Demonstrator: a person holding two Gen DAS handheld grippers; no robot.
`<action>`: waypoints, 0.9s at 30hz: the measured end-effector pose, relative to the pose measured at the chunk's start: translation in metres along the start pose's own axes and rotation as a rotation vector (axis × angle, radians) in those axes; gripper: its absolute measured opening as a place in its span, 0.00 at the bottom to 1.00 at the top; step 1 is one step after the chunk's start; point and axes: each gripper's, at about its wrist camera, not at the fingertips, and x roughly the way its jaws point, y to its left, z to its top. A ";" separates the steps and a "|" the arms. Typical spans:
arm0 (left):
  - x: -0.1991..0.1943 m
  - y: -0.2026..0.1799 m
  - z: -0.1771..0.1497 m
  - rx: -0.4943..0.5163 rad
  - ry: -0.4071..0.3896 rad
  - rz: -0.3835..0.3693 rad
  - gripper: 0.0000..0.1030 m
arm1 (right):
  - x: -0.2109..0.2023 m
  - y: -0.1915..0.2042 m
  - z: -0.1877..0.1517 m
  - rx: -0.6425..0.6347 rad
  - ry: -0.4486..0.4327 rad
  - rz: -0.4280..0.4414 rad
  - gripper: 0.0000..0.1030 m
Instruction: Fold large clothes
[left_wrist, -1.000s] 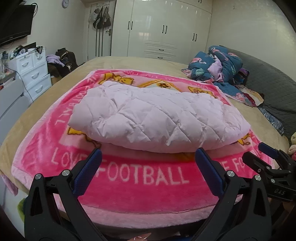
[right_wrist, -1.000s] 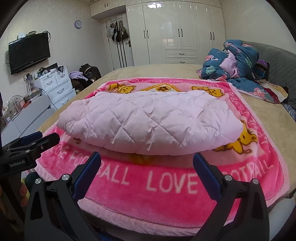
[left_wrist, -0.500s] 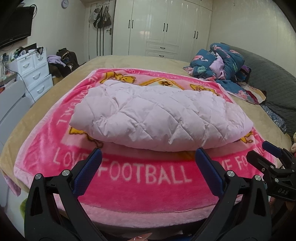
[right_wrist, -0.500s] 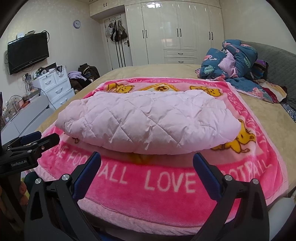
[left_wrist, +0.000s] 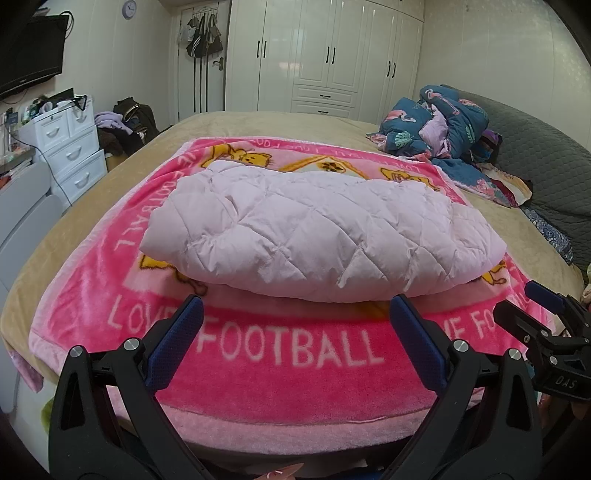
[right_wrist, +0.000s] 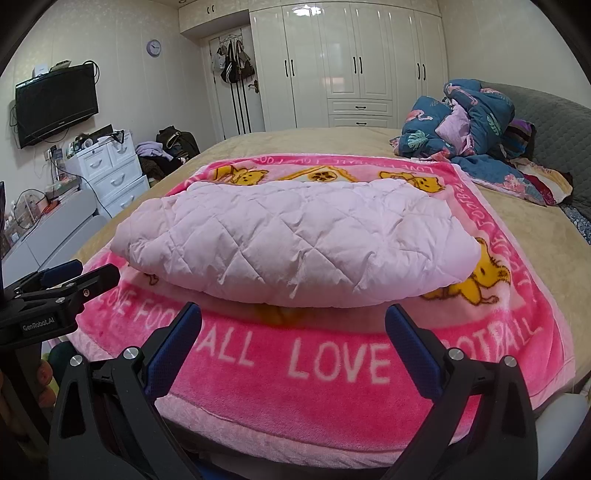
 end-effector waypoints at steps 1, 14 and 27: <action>0.000 0.000 0.000 0.000 0.001 0.001 0.91 | 0.000 0.000 0.000 0.000 0.001 -0.002 0.96; -0.001 -0.001 0.001 0.002 -0.001 0.009 0.91 | 0.001 -0.001 -0.001 0.000 0.005 -0.001 0.96; -0.001 0.000 0.000 0.004 -0.002 0.016 0.91 | 0.001 -0.002 -0.001 0.000 0.005 -0.003 0.96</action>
